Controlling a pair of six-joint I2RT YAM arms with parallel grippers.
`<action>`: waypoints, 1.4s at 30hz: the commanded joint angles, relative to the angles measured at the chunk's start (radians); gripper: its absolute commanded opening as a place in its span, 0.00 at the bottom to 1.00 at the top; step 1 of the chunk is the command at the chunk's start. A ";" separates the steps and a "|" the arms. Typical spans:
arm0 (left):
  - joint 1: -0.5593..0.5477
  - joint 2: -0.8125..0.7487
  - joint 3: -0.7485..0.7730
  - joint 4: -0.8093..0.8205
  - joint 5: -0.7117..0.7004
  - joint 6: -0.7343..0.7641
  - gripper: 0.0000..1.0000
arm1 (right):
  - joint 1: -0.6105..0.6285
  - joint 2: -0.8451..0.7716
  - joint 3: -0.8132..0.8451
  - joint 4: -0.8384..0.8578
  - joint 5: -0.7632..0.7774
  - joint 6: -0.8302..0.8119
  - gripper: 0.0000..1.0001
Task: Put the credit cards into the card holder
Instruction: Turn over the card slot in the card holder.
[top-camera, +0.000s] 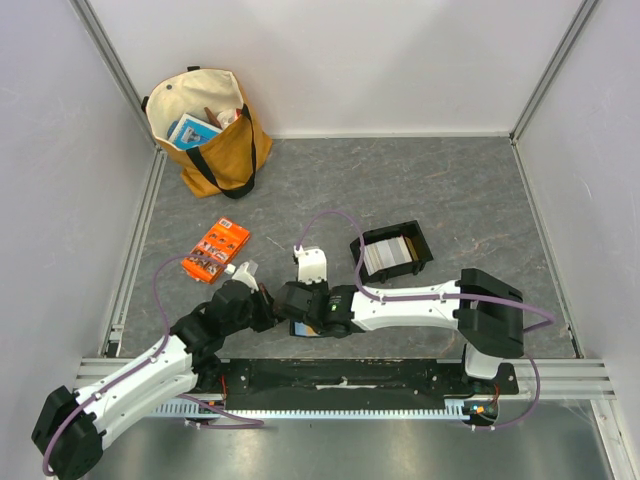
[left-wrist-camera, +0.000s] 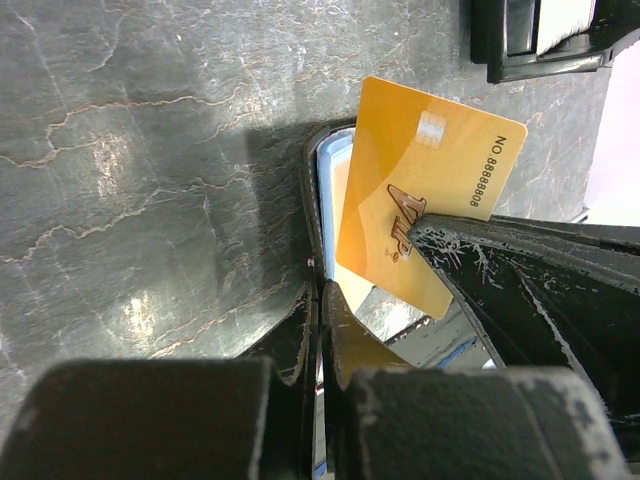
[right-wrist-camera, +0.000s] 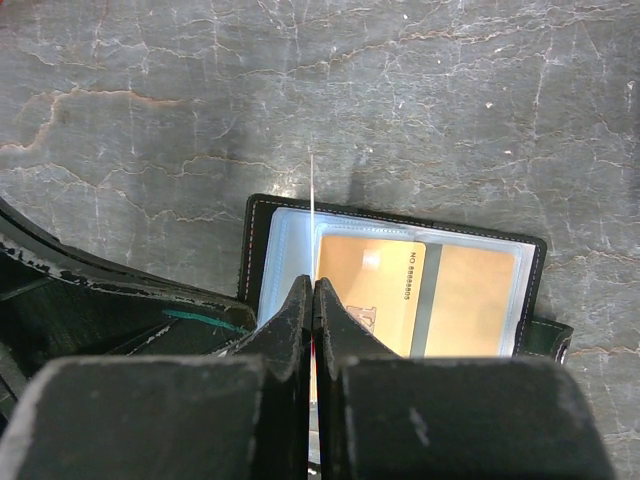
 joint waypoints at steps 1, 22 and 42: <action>-0.004 -0.010 0.041 0.039 0.007 -0.003 0.02 | 0.006 -0.065 0.027 0.019 0.037 0.025 0.00; -0.003 -0.021 0.043 0.033 0.002 -0.008 0.02 | 0.018 0.001 0.021 0.009 0.024 0.034 0.00; -0.003 -0.021 0.029 -0.013 -0.035 0.000 0.02 | 0.063 -0.020 0.121 -0.290 0.205 0.062 0.00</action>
